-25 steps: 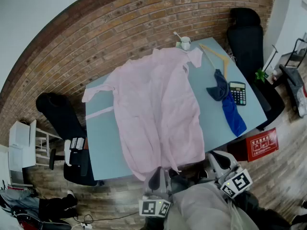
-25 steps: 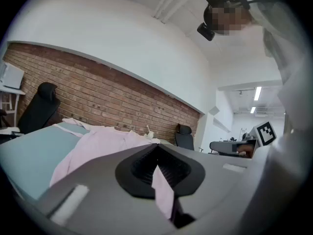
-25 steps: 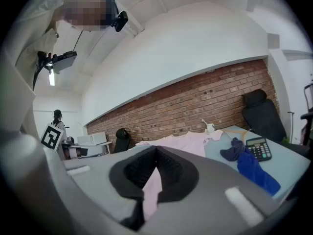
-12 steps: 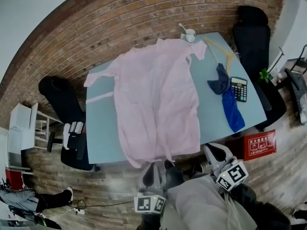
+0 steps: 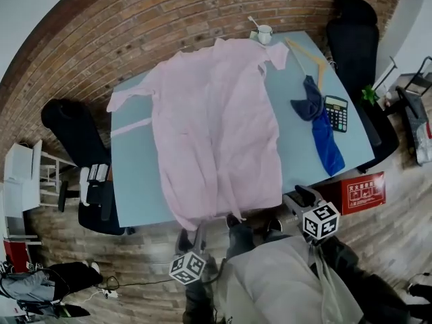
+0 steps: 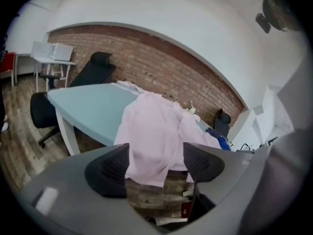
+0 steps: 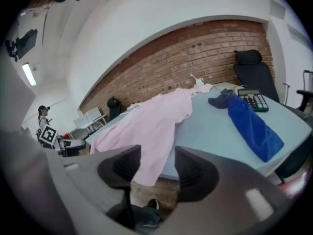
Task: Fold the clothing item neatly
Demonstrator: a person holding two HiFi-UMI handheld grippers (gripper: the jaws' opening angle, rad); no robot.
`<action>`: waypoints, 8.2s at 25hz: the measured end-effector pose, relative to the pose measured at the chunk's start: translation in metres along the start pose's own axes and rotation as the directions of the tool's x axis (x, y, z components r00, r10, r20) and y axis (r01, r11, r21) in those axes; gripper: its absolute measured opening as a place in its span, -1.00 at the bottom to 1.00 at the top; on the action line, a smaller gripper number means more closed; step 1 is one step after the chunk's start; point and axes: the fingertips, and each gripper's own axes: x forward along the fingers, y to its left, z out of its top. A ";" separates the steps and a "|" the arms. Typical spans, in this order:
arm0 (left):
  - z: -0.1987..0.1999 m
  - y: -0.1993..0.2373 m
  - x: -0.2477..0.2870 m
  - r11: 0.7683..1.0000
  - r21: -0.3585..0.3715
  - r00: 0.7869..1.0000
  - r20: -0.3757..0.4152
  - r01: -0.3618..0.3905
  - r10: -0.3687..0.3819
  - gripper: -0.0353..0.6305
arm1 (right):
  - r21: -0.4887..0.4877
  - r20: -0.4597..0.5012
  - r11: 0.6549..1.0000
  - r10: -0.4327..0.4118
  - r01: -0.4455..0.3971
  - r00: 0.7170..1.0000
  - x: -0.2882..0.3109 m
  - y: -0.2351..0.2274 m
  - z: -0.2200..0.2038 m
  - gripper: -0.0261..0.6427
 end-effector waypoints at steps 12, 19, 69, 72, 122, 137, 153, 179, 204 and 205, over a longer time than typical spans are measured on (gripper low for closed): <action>-0.056 0.058 0.065 0.998 0.069 0.959 -0.282 0.005 0.015 0.51 | -0.003 -0.234 0.984 -0.176 0.180 0.956 0.069 -0.005 -0.036 -0.14; -0.030 0.063 0.038 0.994 0.092 0.972 -0.235 0.053 -0.030 -0.79 | 0.065 -0.256 0.989 -0.113 0.133 0.960 0.063 0.020 -0.049 -0.84; 0.104 0.084 0.164 0.962 -0.268 0.887 -0.454 -0.047 -0.083 0.36 | 0.532 -0.248 0.811 -0.125 0.243 0.961 0.108 -0.070 0.053 -0.76; 0.105 0.084 0.169 0.945 -0.316 0.912 -0.407 -0.080 -0.058 0.33 | 0.575 -0.223 0.780 -0.142 0.248 0.964 0.120 -0.080 0.050 -0.76; 0.223 -0.081 0.220 0.933 0.331 0.988 -0.106 0.143 -0.114 -0.87 | -0.449 -0.007 0.884 -0.151 0.132 0.988 0.241 -0.132 0.282 -0.92; 0.195 -0.279 0.438 0.832 0.299 0.879 -0.258 0.467 -0.401 -0.87 | -0.712 -0.302 0.699 -0.391 0.067 0.870 0.338 -0.273 0.283 -0.48; 0.176 -0.256 0.430 0.869 0.196 0.871 -0.303 0.454 -0.387 -0.87 | -0.753 -0.470 0.651 -0.433 -0.093 0.769 0.343 -0.287 0.265 -0.88; 0.230 -0.160 0.336 0.895 0.145 0.898 -0.205 0.422 -0.390 -0.87 | -0.347 -0.142 0.888 0.268 -0.302 0.953 0.295 0.065 0.340 -0.88; 0.390 0.144 0.376 0.976 0.128 0.984 -0.004 -0.176 0.178 -0.57 | -0.048 -0.393 0.930 0.319 -0.365 0.863 0.313 0.120 0.169 -0.45; 0.397 0.153 0.388 0.968 0.155 0.980 -0.016 -0.195 0.200 -0.57 | -0.055 -0.400 0.929 0.316 -0.366 0.861 0.317 0.121 0.170 -0.45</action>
